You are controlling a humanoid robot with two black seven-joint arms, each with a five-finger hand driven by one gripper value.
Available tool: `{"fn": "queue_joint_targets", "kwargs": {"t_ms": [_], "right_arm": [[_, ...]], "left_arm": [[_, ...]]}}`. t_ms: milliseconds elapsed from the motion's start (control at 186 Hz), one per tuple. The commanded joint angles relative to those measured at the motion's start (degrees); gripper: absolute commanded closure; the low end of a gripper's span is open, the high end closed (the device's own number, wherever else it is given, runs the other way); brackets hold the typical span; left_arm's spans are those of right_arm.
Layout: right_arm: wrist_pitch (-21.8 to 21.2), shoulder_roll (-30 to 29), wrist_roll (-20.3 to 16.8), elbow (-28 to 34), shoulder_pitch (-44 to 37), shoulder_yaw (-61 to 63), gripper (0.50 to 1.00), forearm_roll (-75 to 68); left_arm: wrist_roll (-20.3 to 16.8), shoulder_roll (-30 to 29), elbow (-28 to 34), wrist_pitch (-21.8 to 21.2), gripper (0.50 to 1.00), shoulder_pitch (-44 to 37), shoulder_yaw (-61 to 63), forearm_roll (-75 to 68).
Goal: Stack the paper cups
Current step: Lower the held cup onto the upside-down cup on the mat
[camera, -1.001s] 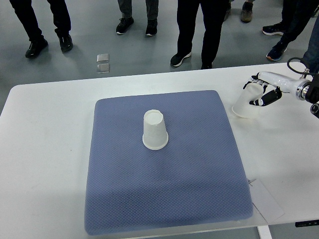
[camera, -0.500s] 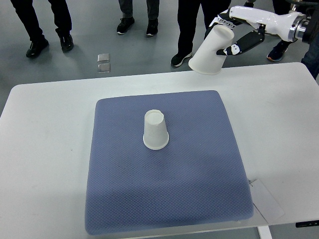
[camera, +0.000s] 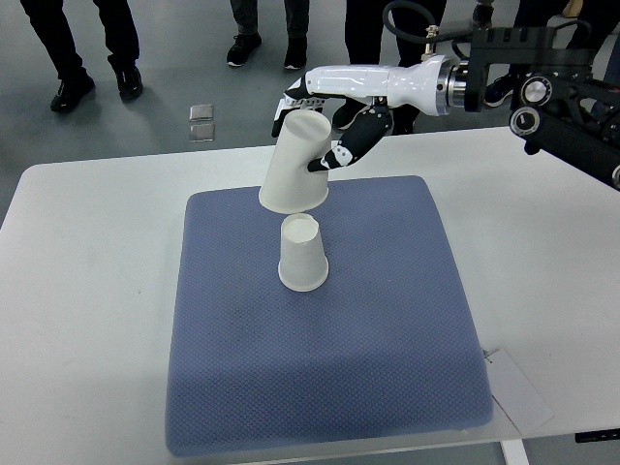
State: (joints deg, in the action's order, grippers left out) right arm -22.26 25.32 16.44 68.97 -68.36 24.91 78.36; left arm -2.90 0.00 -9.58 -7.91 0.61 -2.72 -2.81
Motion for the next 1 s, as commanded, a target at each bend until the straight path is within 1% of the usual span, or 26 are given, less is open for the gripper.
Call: {"fn": "queue_joint_targets", "kwargs": {"t_ms": [0,430,613,995], "right_arm": [[0.1,-0.5,0.0,-0.1,1.1,-0.1,1.000,2.3],[0.6,-1.3,0.0,-0.2,1.9,-1.0,1.000,6.3],[2.0,-1.5,0.0,-0.5,2.1,-2.5,1.000,6.9],[2.0,-1.7,-0.7,-0.5,2.2,-2.9,1.000,6.8]], "left_arm": [[0.0,0.0,0.0,0.0,0.500,0.0,0.0,0.0],[0.0,0.0,0.0,0.0,0.500,0.0,0.0,0.0],[0.0,0.0,0.0,0.0,0.500,0.0,0.0,0.0],[0.0,0.0,0.0,0.0,0.500,0.0,0.0,0.0]]}}
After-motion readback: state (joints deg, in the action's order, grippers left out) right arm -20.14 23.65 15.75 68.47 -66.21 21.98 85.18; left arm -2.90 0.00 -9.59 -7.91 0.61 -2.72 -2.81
